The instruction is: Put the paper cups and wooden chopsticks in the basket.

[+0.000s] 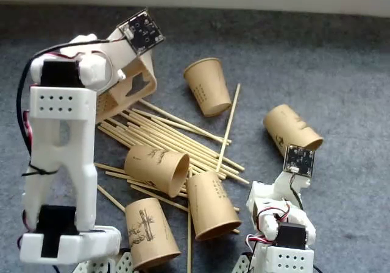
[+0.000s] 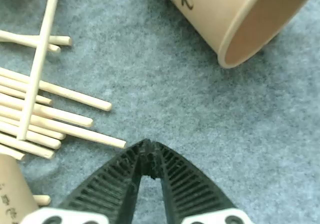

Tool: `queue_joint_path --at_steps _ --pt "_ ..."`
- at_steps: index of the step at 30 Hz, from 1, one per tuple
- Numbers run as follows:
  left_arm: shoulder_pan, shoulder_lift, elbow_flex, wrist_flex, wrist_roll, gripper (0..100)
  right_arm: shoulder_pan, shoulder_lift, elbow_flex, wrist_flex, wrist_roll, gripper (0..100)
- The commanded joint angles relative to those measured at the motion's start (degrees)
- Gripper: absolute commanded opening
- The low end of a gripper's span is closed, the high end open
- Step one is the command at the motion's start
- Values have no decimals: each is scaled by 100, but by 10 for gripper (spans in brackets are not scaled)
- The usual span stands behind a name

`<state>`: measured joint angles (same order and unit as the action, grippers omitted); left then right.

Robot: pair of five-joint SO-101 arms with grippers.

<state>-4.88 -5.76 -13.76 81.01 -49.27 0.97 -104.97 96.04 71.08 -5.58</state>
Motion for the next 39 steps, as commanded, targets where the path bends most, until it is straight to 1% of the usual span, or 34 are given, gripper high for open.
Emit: queue_joint_path --at_steps 1,5,10,15,21,23,25,27,29,30,39 --pt "13 716 -1525 563 35 5 48 -31 646 57 -44 5" --pt "13 1640 -2862 1081 35 5 48 -31 646 57 -44 5" --pt "13 2527 -4031 1380 53 7 48 -31 646 57 -44 5" --pt "13 3064 -4655 1354 53 8 48 -31 646 57 -44 5" --pt "13 3407 -5015 1327 53 9 48 -31 646 57 -44 5" --pt "4 3512 -5095 1327 53 39 48 -31 646 57 -44 5" --pt "4 3618 -5200 1319 62 95 48 -31 646 57 -44 5" --pt "-40 3741 -5341 1204 325 130 48 -31 646 57 -44 5" --pt "-127 3837 -5490 932 668 142 48 -31 646 57 -44 5" --pt "-171 3881 -5525 791 721 146 48 -31 646 57 -44 5" --pt "-277 4189 -5552 -9 747 151 48 -31 646 57 -44 5"
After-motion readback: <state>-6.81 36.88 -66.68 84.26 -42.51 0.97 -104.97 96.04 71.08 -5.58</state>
